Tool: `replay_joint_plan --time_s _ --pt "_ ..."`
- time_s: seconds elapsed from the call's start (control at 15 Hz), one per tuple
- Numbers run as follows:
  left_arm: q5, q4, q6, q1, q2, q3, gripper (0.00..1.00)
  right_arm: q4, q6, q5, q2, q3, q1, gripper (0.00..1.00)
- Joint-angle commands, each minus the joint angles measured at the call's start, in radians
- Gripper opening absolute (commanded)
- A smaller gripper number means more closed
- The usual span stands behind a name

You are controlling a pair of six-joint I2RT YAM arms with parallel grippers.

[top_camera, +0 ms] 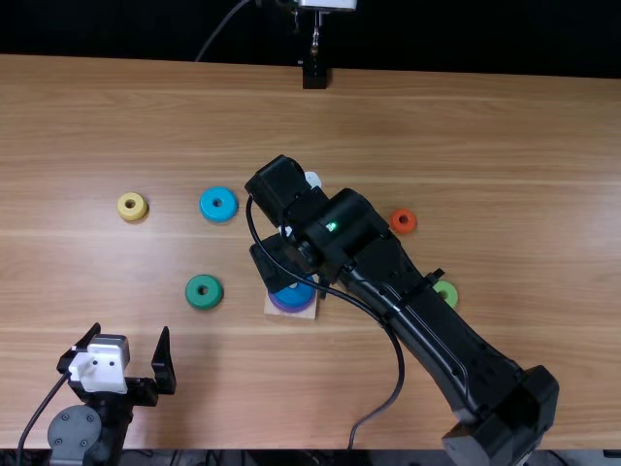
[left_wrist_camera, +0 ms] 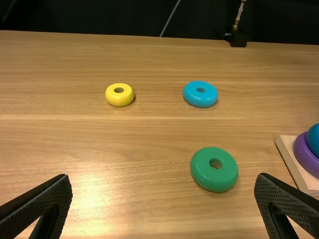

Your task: Build the Hanoi tower: stack the rings onto the peg from bottom to top in this color order: purple, dark blue, light blue, dark green, light green, yellow, orange.

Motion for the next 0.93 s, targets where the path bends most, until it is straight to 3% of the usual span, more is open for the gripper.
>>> replay_joint_plan --time_s 0.0,0.2,0.4,0.67,0.8,0.87 --pt "0.003 -0.077 0.006 -0.007 -0.012 -0.105 1.0 -0.002 0.006 0.007 0.014 0.058 -0.011 1.0" --pt "0.003 -0.077 0.006 -0.007 -0.012 -0.105 1.0 0.02 0.004 0.006 0.007 0.092 -0.016 1.0" --pt "0.003 -0.077 0.006 -0.007 -0.012 -0.105 1.0 0.158 -0.012 0.002 -0.022 0.058 -0.098 1.0" --pt "0.003 -0.077 0.006 -0.007 -0.012 -0.105 1.0 0.337 -0.016 -0.002 -0.249 -0.21 -0.247 1.0" --pt "0.003 -0.077 0.006 -0.007 -0.012 -0.105 1.0 0.513 -0.018 -0.039 -0.395 -0.391 -0.33 1.0" --pt "0.003 -0.077 0.006 -0.007 -0.012 -0.105 1.0 0.622 -0.018 -0.044 -0.452 -0.468 -0.365 1.0"
